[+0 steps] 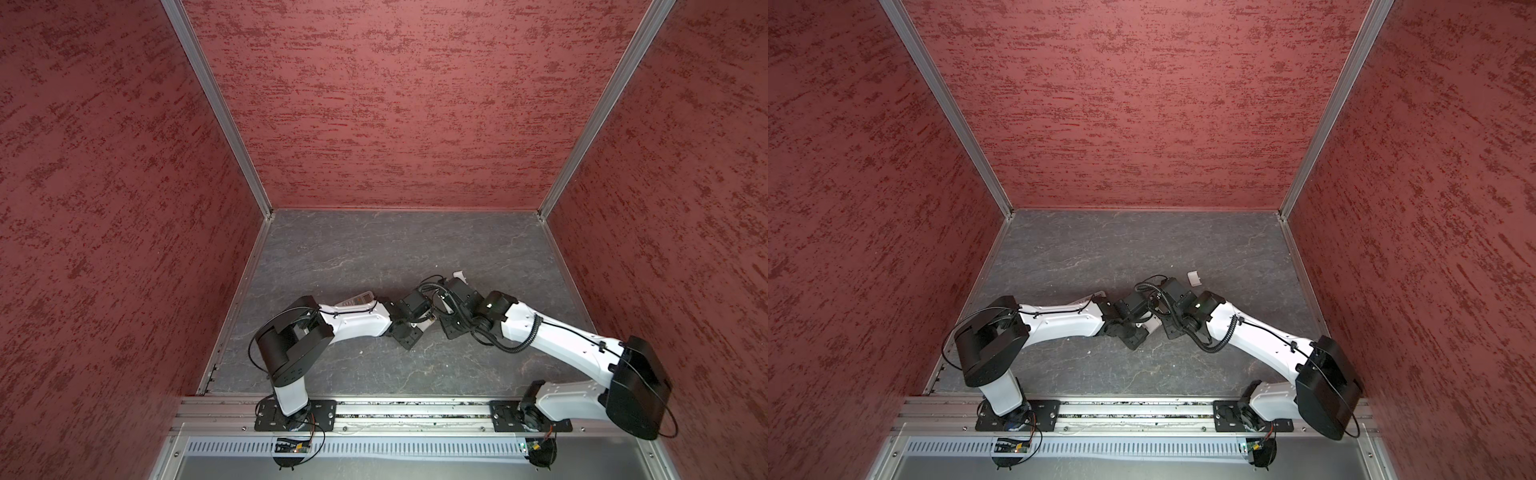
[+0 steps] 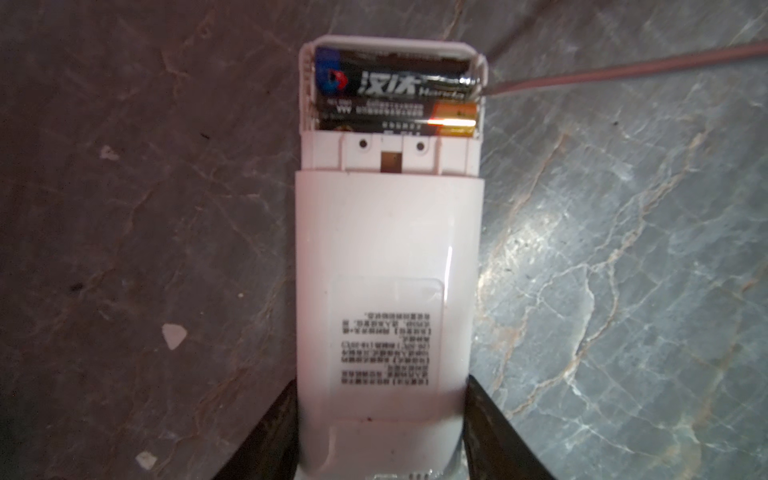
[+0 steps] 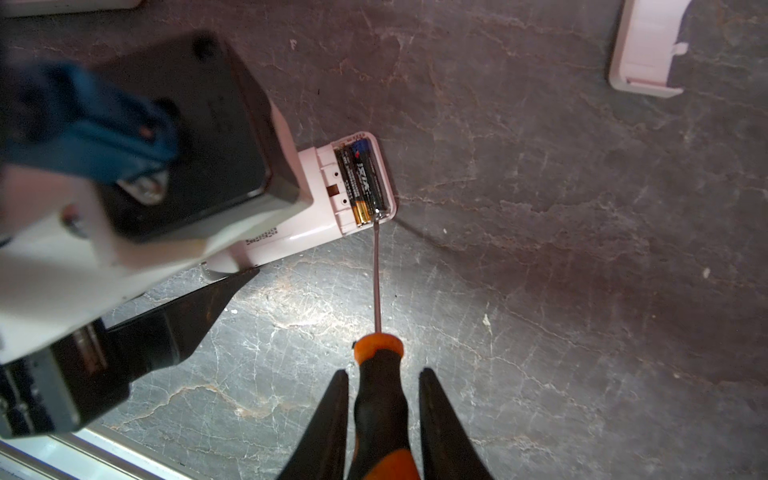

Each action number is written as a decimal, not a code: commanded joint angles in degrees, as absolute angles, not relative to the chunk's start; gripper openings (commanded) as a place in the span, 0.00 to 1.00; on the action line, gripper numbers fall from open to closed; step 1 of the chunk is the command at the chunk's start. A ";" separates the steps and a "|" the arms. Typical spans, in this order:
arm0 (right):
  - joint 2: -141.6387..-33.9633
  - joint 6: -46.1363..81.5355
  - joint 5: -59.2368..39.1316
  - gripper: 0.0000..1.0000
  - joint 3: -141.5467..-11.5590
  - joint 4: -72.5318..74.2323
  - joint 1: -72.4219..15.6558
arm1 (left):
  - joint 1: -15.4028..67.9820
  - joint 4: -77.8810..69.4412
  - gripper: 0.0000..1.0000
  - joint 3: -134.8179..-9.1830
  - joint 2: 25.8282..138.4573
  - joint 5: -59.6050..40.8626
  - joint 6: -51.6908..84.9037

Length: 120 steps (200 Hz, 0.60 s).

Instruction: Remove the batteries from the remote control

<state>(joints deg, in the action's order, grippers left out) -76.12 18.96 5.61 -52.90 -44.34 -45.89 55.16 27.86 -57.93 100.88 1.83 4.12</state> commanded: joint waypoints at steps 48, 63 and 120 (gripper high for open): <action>-76.84 17.35 7.25 0.00 -53.34 -40.90 -45.61 | 56.58 29.73 0.56 -56.50 103.82 -3.10 3.37; -76.71 16.85 7.05 0.00 -52.89 -40.20 -45.56 | 56.69 29.79 0.55 -56.63 104.01 -3.42 3.26; -75.97 14.64 7.12 0.00 -51.93 -37.54 -45.59 | 57.16 29.91 0.54 -56.70 104.55 -3.84 2.91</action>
